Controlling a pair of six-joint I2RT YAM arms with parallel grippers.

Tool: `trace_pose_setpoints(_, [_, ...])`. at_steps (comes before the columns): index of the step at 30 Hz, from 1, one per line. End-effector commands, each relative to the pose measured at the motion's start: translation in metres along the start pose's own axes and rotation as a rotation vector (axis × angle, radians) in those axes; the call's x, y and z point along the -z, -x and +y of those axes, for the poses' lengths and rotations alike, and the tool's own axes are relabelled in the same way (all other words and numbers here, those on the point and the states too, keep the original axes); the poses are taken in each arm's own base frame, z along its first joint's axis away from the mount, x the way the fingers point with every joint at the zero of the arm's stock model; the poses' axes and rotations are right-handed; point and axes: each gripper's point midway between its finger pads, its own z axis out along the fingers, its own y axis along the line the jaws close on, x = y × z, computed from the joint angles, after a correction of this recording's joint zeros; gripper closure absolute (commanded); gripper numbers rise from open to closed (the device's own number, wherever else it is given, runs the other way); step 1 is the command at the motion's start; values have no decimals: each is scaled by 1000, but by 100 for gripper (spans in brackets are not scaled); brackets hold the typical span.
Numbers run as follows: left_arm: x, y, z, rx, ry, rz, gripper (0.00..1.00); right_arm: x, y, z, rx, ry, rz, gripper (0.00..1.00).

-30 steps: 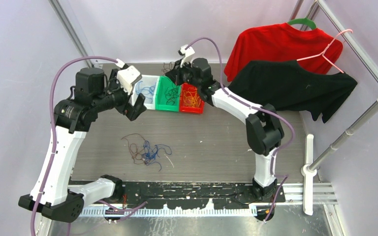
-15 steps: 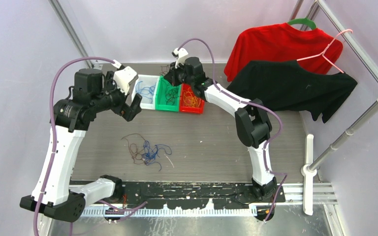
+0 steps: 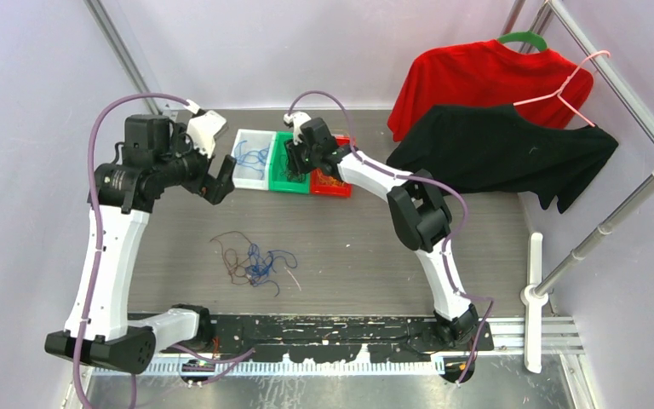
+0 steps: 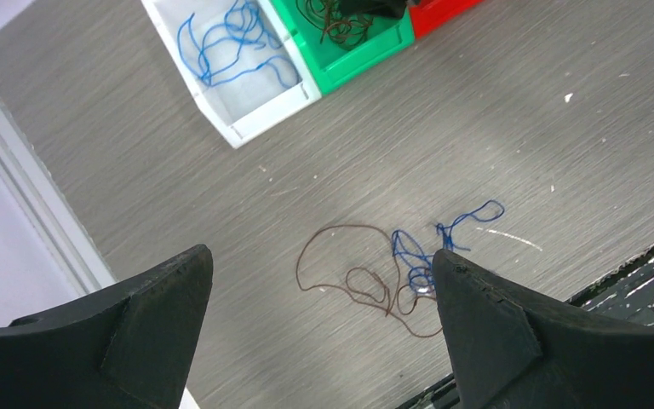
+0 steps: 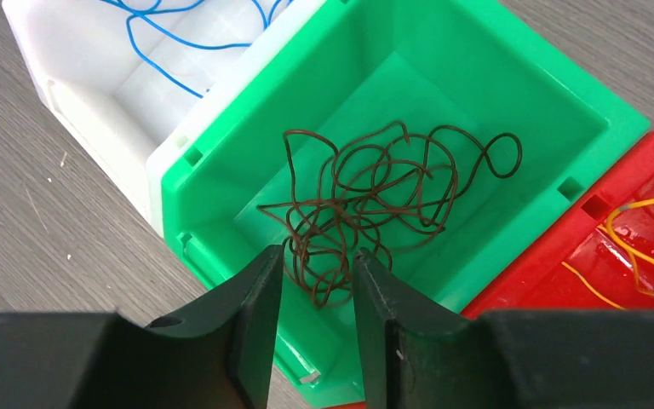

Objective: Untangle the cables
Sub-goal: Place the cable in the bin.

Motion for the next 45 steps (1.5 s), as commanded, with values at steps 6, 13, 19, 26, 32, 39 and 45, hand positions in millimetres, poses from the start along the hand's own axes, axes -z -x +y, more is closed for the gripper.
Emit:
trace_pose_setpoints(6, [-2,-22,15,42,-41,61,0,57,102,15,13,4,-216,56])
trace_pose_setpoints(13, [-3,-38,17,19,-82,108,0,40,96,22,-50,27,-220,57])
trace_pose_setpoints(19, [-13,-90,17,-37,-153,245,1,18,48,22,-16,-30,-121,59])
trace_pose_setpoints(26, [-29,-150,-5,-78,-283,370,1,27,11,-12,-52,-137,-92,66])
trace_pose_setpoints(32, [-44,-194,-7,-180,-338,451,11,50,12,-23,-63,-158,-137,64])
trace_pose_setpoints(39, [-63,-209,8,-330,-351,466,18,75,47,6,-107,-40,-241,52])
trace_pose_setpoints(45, [-92,-216,13,-386,-397,469,29,102,71,29,-159,57,-307,46])
